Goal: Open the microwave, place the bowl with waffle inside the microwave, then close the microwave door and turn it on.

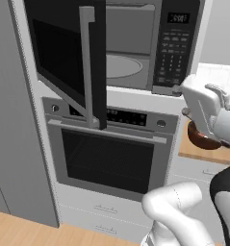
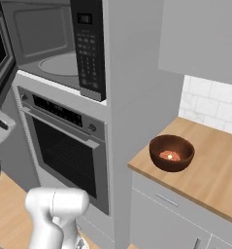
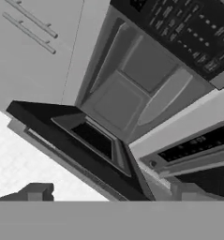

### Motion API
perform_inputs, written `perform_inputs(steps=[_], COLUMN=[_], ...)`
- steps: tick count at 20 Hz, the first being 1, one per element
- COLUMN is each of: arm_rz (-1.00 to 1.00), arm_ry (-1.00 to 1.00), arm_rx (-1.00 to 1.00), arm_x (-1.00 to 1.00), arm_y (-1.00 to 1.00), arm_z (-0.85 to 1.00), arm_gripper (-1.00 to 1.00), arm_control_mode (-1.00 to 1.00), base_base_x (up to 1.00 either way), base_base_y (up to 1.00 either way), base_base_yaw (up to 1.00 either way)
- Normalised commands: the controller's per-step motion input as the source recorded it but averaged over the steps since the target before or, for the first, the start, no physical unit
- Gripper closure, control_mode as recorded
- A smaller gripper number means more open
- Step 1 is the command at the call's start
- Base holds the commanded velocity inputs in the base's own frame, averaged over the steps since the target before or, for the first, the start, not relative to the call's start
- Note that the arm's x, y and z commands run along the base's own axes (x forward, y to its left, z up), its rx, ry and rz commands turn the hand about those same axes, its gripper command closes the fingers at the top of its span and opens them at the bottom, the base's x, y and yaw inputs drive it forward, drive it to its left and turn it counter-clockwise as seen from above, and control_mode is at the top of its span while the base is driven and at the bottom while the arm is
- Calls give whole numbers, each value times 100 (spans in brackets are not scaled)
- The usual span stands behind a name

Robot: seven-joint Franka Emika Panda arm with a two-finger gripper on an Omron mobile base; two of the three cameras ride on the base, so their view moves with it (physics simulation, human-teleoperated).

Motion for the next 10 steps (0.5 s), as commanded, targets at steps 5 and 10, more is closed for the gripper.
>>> perform_inputs(steps=[5,10], arm_rz=[28,19], arm_ry=[31,45], arm_rx=[27,25], arm_x=[32,31], arm_y=[-2,0], arm_z=[-23,-21], arm_gripper=[-100,-100], arm_control_mode=[-100,-100], base_base_x=[0,0], base_base_y=[0,0], base_base_yaw=[0,0])
